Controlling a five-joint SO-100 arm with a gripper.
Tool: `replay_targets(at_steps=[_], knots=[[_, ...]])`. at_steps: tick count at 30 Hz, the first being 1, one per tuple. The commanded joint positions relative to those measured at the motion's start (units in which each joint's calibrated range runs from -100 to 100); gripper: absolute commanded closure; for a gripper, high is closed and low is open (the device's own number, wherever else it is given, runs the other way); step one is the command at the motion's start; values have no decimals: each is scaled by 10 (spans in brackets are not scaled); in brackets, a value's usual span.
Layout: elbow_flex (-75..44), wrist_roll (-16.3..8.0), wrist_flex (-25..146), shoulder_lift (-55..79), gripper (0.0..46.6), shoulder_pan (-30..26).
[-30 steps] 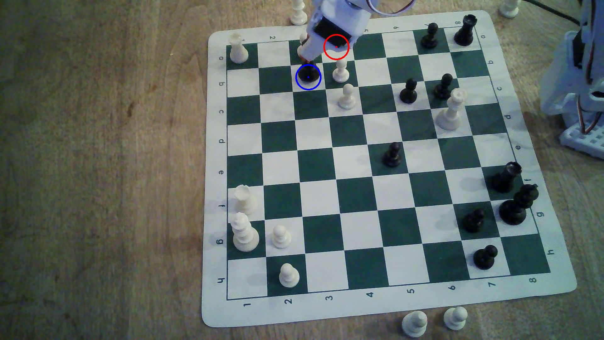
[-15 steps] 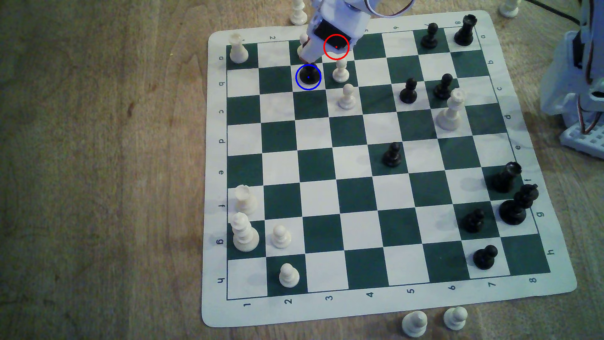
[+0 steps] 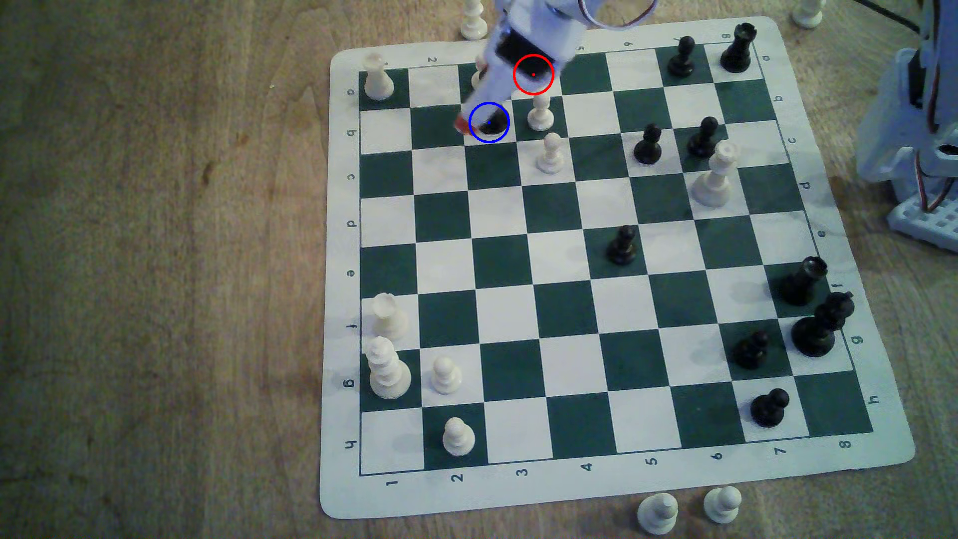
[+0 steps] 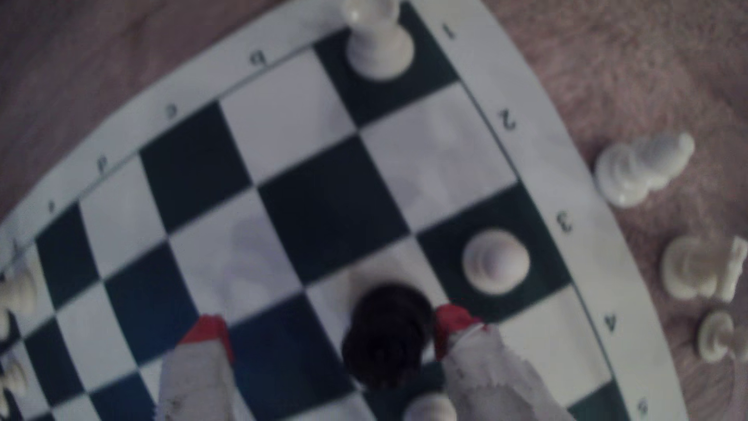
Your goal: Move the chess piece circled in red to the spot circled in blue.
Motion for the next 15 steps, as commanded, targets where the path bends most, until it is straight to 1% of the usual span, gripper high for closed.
replay_targets(at_steps=[1,4,6,8,9,10,14,15], knots=[[-7,7,44,-105,179,20],[-6,11,74,-135,189,23],[1,15,118,-169,208,21],[18,23,160,-204,213,18],[43,30,175,-233,220,15],[99,37,191,-291,234,9],[207,42,197,-407,261,-8],[264,42,195,-467,284,-20]])
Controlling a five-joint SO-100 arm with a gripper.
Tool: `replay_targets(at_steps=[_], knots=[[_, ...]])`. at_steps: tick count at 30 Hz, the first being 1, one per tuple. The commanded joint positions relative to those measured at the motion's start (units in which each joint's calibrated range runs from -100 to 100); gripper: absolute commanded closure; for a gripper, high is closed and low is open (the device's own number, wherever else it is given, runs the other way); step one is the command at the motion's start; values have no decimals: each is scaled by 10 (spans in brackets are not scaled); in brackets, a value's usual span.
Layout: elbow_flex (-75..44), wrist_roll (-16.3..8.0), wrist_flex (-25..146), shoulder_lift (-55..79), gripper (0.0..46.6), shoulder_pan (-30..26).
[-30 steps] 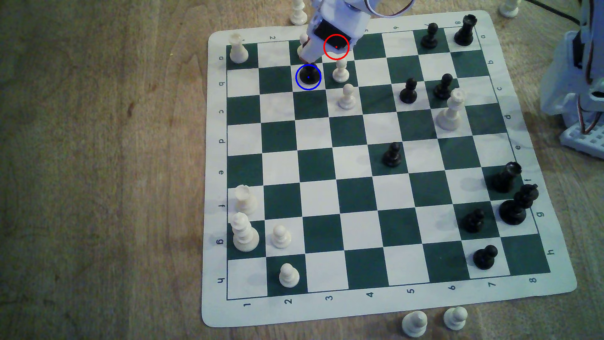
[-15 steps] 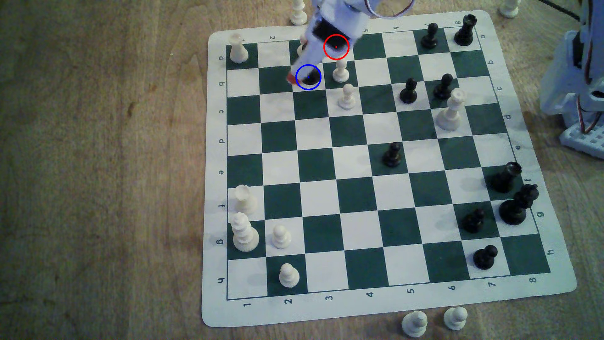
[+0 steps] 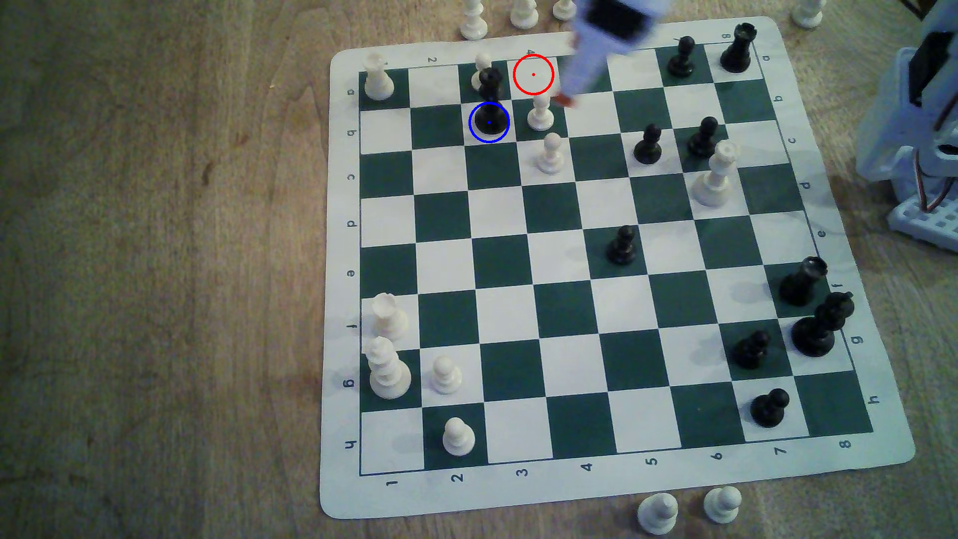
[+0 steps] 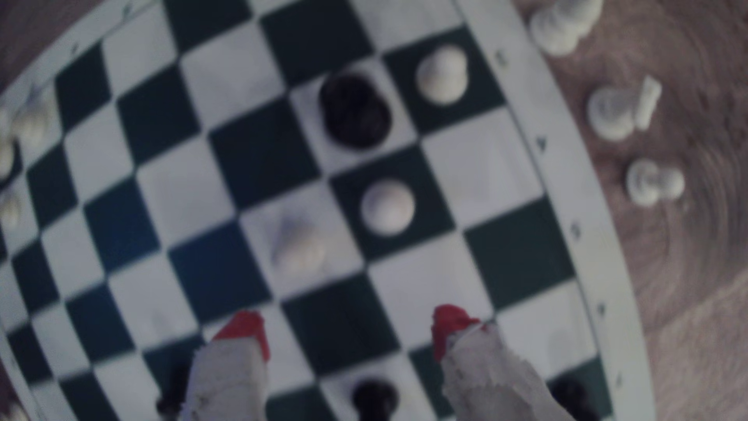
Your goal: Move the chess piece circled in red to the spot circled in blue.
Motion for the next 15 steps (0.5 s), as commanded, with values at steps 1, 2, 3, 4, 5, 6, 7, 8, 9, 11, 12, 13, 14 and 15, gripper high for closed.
replay_targets(at_steps=[1,2,3,4,5,6,7,8,9,11,12,13,14,15], knots=[[112,3,3,-202,291,-26],[131,3,4,-225,301,-31],[150,3,4,-245,316,-36],[181,3,4,-280,361,-44],[198,3,4,-298,388,-47],[212,3,2,-312,413,-51],[229,2,-1,-328,436,-54],[254,1,-11,-352,459,-55],[319,0,-49,-407,461,-55],[387,-1,-94,-458,460,-53],[413,-2,-115,-480,464,-53],[457,-6,-157,-520,464,-55],[484,-4,-192,-541,464,-55],[503,-5,-216,-566,464,-57]])
